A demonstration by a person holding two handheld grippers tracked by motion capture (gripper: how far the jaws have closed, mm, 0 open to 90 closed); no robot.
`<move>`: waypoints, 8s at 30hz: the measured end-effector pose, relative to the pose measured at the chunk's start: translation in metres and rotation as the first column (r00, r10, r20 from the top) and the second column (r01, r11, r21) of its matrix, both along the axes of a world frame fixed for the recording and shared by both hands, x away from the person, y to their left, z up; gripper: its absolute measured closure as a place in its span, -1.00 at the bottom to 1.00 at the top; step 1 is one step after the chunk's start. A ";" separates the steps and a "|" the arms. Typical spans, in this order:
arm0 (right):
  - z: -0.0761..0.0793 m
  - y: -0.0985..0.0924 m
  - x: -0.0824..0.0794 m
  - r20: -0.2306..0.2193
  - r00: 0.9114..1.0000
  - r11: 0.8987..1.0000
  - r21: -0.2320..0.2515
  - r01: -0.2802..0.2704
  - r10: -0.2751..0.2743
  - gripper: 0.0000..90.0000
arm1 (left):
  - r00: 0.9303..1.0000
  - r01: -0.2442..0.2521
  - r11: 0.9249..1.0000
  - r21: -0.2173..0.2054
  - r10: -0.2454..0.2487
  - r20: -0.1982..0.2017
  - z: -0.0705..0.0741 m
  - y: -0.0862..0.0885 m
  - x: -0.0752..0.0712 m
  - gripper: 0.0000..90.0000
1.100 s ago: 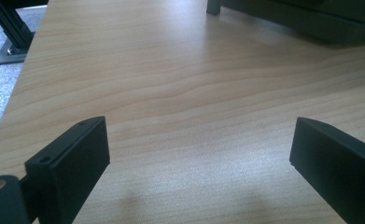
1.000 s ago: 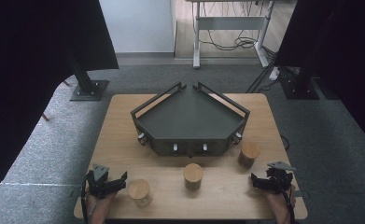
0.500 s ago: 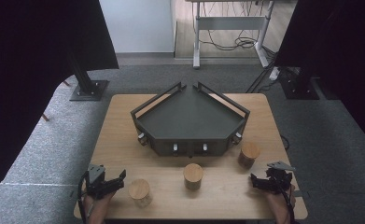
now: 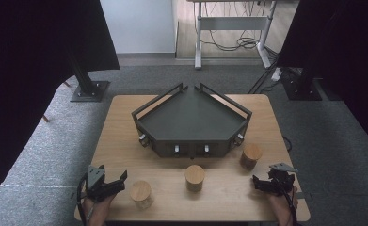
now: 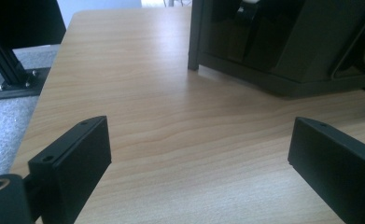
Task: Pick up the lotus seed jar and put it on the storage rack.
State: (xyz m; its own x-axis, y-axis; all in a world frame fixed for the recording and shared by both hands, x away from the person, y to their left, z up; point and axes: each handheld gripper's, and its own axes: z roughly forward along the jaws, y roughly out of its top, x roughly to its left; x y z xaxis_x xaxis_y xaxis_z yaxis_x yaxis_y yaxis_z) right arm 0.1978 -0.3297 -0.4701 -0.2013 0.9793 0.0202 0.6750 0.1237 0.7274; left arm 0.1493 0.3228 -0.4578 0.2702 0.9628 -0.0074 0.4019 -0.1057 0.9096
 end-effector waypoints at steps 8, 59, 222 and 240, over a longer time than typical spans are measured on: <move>0.000 -0.001 0.000 0.000 1.000 1.000 0.000 -0.008 0.008 -1.00 | 0.999 0.033 0.999 -0.025 -0.032 0.036 0.002 0.003 -0.006 -0.87; 0.000 -0.001 0.000 0.001 1.000 1.000 -0.001 -0.021 0.021 -1.00 | 0.976 0.204 0.979 -0.024 -0.201 0.086 0.004 -0.016 -0.025 -0.86; 0.000 -0.001 0.000 0.002 1.000 1.000 -0.003 -0.024 0.024 -1.00 | 0.962 0.260 0.966 -0.015 -0.258 0.087 0.032 -0.041 -0.027 -0.46; 0.000 -0.001 0.000 0.002 1.000 1.000 -0.003 -0.024 0.024 -1.00 | 0.962 0.261 0.964 -0.042 -0.256 0.098 0.039 -0.042 -0.012 -0.46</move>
